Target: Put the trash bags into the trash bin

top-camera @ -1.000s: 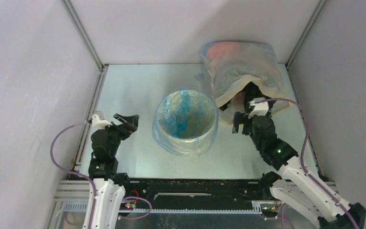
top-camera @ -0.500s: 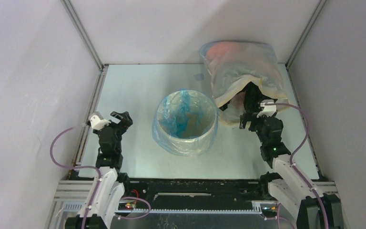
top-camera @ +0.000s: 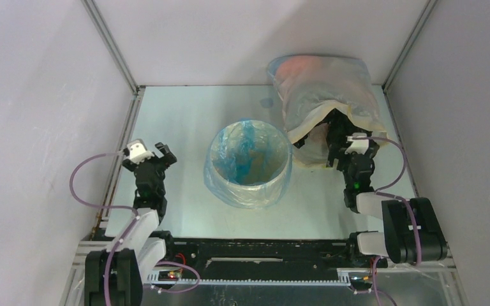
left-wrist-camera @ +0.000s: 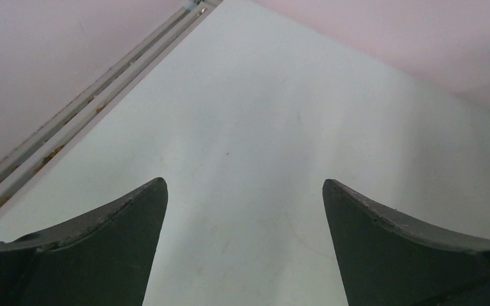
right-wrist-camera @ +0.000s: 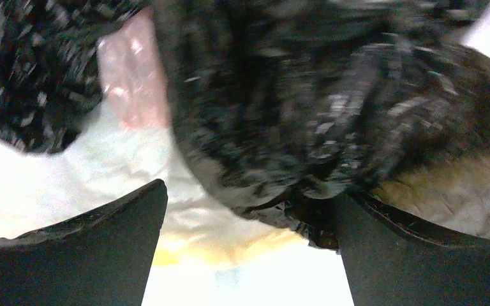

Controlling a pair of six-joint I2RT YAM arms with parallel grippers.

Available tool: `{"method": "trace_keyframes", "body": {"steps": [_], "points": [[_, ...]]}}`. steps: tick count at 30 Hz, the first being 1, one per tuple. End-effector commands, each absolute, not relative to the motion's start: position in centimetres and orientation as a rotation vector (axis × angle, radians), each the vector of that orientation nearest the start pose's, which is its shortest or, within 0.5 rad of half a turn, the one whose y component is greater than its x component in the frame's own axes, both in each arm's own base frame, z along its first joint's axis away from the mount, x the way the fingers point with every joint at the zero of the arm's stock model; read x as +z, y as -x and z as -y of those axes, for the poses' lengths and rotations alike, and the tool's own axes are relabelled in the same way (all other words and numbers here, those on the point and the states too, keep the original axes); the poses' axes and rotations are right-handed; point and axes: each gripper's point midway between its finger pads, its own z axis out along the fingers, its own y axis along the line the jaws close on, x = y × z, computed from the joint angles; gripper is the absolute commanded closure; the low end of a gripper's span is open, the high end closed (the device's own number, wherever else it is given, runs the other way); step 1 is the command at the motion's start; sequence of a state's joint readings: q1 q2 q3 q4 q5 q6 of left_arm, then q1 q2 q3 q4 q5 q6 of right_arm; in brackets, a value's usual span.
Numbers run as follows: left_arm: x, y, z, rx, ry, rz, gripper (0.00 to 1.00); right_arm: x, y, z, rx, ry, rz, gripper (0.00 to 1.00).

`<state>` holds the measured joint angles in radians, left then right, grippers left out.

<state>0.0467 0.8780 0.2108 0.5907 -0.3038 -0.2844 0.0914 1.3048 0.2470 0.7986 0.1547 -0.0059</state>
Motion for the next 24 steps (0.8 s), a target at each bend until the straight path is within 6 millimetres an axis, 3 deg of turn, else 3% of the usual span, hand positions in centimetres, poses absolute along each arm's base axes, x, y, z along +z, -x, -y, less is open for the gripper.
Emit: {"method": "trace_keyframes", "body": {"steps": [1, 7, 11, 14, 15, 24], "points": [[18.1, -33.6, -5.9, 0.138, 0.378, -1.523, 0.0, 10.9, -36.4, 2.2, -0.057, -0.198, -1.646, 0.01], [18.5, -32.9, -6.6, 0.182, 0.369, -1.472, 0.0, 10.6, -36.4, 2.4, -0.094, -0.209, -1.679, 0.0], [15.7, -33.5, -6.6, 0.217, 0.32, -1.519, 0.0, 10.7, -36.2, 2.2, -0.12, -0.2, -1.669, 0.0], [13.9, -35.6, -5.2, 0.177, 0.206, -1.571, 0.04, 10.8, -36.2, 2.2, -0.121, -0.195, -1.662, 0.0], [13.7, -35.5, -5.0, 0.17, 0.205, -1.58, 0.04, 10.7, -36.2, 2.2, -0.121, -0.196, -1.665, 0.0], [13.4, -35.3, -5.2, 0.18, 0.212, -1.575, 0.0, 10.6, -36.6, 2.1, -0.079, -0.179, -1.68, 0.0]]}}
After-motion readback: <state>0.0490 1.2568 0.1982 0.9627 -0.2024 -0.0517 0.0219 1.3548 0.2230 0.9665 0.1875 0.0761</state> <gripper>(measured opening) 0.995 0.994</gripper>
